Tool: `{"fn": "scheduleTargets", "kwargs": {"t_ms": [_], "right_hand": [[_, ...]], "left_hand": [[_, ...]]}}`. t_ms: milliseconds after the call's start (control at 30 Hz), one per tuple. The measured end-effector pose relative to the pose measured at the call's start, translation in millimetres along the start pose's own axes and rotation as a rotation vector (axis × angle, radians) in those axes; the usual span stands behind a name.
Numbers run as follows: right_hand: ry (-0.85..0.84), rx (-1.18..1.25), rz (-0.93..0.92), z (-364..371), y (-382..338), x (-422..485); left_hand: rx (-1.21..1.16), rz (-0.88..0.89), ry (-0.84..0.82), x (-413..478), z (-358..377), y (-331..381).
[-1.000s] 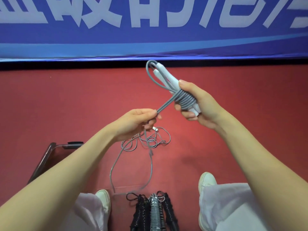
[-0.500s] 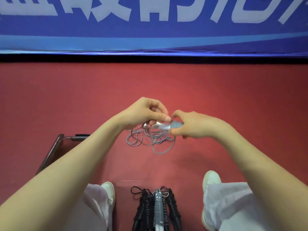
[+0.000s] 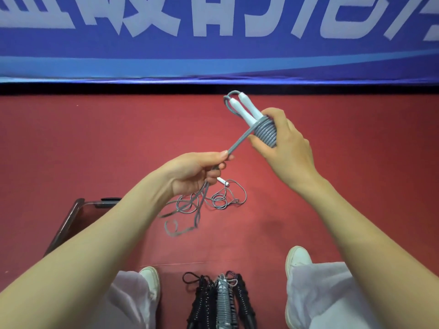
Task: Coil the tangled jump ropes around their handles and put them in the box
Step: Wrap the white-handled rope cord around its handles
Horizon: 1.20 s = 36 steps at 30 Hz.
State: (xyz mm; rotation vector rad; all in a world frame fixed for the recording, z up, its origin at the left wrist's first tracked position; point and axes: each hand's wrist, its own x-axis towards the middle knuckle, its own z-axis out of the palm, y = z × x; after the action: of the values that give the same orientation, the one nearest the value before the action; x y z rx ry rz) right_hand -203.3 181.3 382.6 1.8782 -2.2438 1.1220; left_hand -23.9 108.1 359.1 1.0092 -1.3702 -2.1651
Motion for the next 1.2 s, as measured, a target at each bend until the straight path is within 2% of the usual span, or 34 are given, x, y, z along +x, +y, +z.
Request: {"fn": "scheduleTargets", "kwargs": {"t_ms": [100, 267, 333, 467, 633, 767, 867, 967, 1033, 1100, 1167, 1200], "right_hand": [[-0.098, 0.25, -0.002, -2, -5, 0], [-0.494, 0.895, 0.101, -6, -14, -3], [-0.601, 1.048, 0.117, -6, -15, -4], [-0.764, 1.144, 0.183, -8, -9, -5], [-0.761, 1.141, 0.239, 3, -9, -4], [-0.751, 0.959, 0.171, 0, -9, -4], [-0.858, 0.759, 0.165, -9, -7, -3], [-0.977, 0.448, 0.202, -15, -7, -2], [-1.039, 0.176, 0.165, -12, -10, -6], [-0.962, -0.155, 0.062, -7, -14, -11], [-0.753, -0.415, -0.045, -4, -15, -13], [-0.66, -0.47, -0.071, -4, -15, -12]], "left_hand": [[0.073, 0.095, 0.073, 3, -4, -3], [0.237, 0.327, 0.078, 0, 1, -8], [0.256, 0.395, 0.043, -1, 3, -7], [0.323, 0.424, 0.051, -5, -1, -5], [0.417, 0.39, 0.06, -7, -3, -7], [0.524, 0.308, 0.011, -8, -4, -11], [0.654, 0.329, -0.003, -14, -9, -4], [0.771, 0.329, 0.007, -15, -13, 8], [0.916, 0.325, 0.02, -15, -6, 6], [1.016, 0.361, 0.073, -11, 1, -1], [0.966, 0.384, 0.166, -9, 4, -4], [0.925, 0.38, 0.192, -7, 4, -4]]}}
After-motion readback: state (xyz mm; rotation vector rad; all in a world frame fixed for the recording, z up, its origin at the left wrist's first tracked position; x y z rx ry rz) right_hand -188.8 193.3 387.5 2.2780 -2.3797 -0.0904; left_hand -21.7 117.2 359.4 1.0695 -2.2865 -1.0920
